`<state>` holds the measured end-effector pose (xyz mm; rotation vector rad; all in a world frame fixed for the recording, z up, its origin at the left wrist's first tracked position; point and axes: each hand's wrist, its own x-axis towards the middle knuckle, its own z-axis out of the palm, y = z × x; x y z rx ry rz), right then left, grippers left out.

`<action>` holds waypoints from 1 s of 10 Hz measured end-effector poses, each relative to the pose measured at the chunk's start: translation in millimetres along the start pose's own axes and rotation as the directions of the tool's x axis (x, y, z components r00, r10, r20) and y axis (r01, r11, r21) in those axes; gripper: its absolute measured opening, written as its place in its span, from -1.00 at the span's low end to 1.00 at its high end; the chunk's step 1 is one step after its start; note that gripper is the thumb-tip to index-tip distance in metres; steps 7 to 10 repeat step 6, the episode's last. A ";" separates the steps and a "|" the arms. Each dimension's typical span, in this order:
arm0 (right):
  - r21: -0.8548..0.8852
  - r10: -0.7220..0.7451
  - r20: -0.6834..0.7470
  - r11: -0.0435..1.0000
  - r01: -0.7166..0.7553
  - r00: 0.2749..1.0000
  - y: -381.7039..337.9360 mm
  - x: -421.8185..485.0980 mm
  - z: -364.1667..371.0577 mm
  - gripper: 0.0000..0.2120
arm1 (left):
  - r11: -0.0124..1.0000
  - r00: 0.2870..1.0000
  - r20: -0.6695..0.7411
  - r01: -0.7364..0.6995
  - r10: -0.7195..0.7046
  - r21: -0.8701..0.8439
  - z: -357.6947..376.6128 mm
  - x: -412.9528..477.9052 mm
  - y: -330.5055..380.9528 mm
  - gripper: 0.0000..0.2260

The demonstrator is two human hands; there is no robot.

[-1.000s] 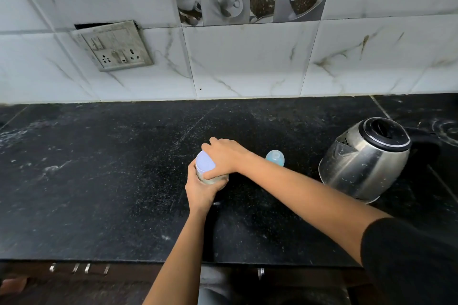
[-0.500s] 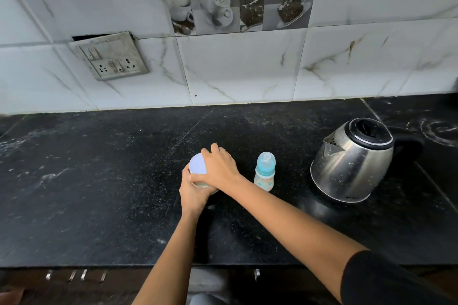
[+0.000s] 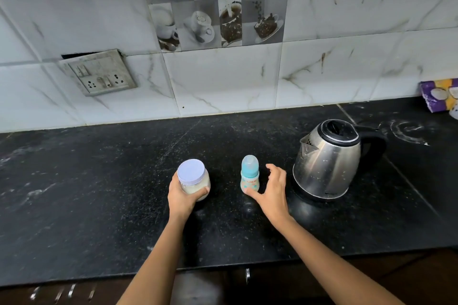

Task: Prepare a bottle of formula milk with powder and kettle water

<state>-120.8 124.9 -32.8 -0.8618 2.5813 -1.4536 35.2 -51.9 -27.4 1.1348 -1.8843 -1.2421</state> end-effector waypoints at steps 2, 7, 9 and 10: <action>0.047 0.077 0.232 0.995 -0.090 0.970 10.3 18.8 6.0 -0.38 | 0.998 0.998 0.003 0.058 -0.059 0.025 0.5 -0.3 -0.7 -0.16; 0.023 0.038 0.259 0.999 -0.046 0.965 10.5 31.3 7.2 -0.39 | 0.998 0.998 -0.019 0.066 -0.066 -0.007 0.2 -3.0 1.5 0.02; 0.023 0.038 0.259 0.999 -0.046 0.965 10.5 31.3 7.2 -0.39 | 0.998 0.998 -0.019 0.066 -0.066 -0.007 0.2 -3.0 1.5 0.02; 0.023 0.038 0.259 0.999 -0.046 0.965 10.5 31.3 7.2 -0.39 | 0.998 0.998 -0.019 0.066 -0.066 -0.007 0.2 -3.0 1.5 0.02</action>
